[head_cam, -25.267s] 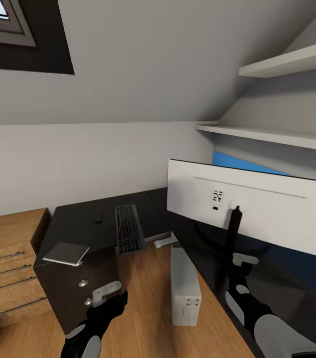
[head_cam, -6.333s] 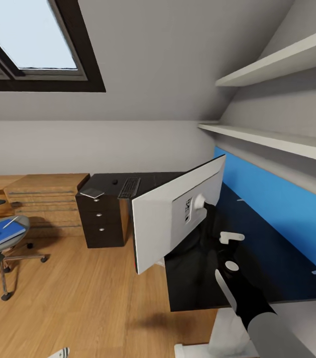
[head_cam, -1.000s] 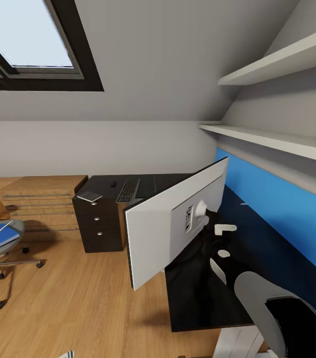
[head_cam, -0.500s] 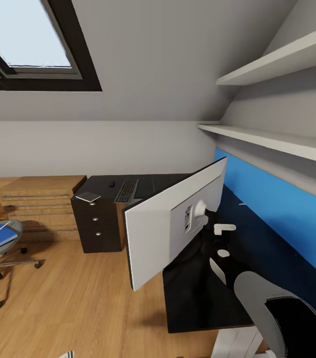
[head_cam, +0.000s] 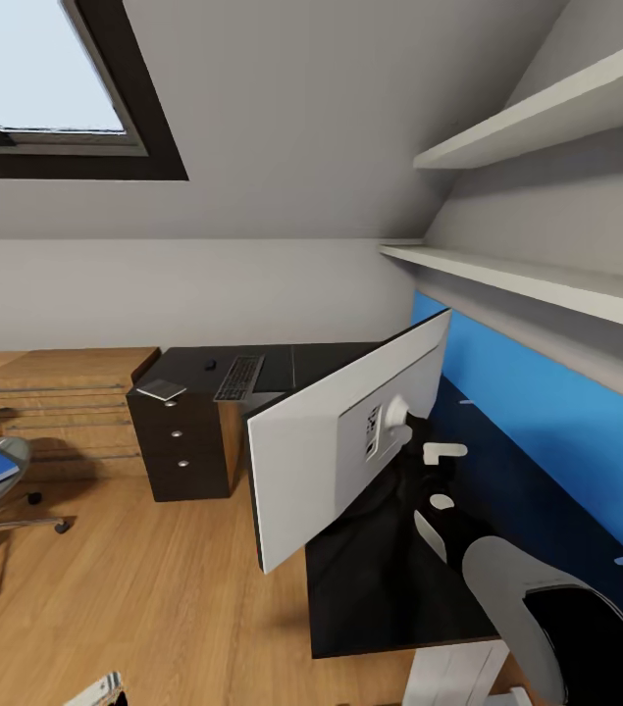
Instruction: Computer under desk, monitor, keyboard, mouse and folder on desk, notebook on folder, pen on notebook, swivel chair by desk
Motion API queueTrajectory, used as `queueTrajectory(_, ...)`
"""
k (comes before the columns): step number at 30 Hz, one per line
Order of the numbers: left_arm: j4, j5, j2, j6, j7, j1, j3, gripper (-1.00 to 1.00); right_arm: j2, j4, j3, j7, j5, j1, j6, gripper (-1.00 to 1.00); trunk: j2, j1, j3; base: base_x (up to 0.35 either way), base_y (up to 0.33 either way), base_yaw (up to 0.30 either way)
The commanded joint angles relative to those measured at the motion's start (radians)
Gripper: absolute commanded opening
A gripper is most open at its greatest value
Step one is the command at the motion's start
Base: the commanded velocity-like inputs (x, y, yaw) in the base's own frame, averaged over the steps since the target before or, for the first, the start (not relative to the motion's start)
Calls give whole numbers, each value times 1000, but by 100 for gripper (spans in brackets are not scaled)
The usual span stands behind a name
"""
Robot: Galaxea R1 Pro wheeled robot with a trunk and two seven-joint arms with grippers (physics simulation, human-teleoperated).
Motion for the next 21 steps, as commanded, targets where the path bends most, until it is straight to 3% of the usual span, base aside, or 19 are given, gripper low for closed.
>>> queueTrajectory(1, -33, 20, 1, 21, 3, 0, 8, 100, 0, 0, 17, -9, 3, -1, -3, -100, -1, 0, -1, 0, 0, 0)
queueTrajectory(3, -106, 32, 2, 82, 4, 0, 18, 100, -1, 0, 17, -9, 4, -1, -3, -100, -1, 0, -1, 0, 0, 0)
queueTrajectory(4, -322, 42, 2, 282, 6, 0, 70, 100, -1, 0, 17, -9, 5, -1, -3, -100, -1, 0, -1, 0, 0, 0)
queueTrajectory(5, -407, 44, 2, 362, 6, 0, 100, 100, -1, 0, 17, -9, 5, -1, -2, -100, -1, 0, -1, 0, 0, 0)
queueTrajectory(9, -654, 64, -5, 580, 8, -1, 192, 100, -1, 0, 17, -9, 4, -1, -3, -100, -1, 0, -1, 0, 0, 0)
queueTrajectory(11, -698, 87, -10, 615, 7, -1, 221, 100, -1, 0, 17, -9, 5, -1, -3, -100, -1, 0, -1, 0, 0, 0)
queueTrajectory(12, -704, 130, -42, 622, 4, 0, 245, 100, -1, 0, 17, -9, 6, -1, -2, -100, -1, 0, -1, 0, 0, 0)
queueTrajectory(14, -700, 145, -56, 613, 2, 0, 257, 100, -1, 0, 17, -9, 6, -1, -2, -100, -1, 0, -1, 0, 0, 0)
queueTrajectory(21, -682, 134, -70, 604, 1, 1, 263, 100, -1, 0, 18, -9, 9, -1, -3, -100, -1, 0, -1, 0, -102, 0)
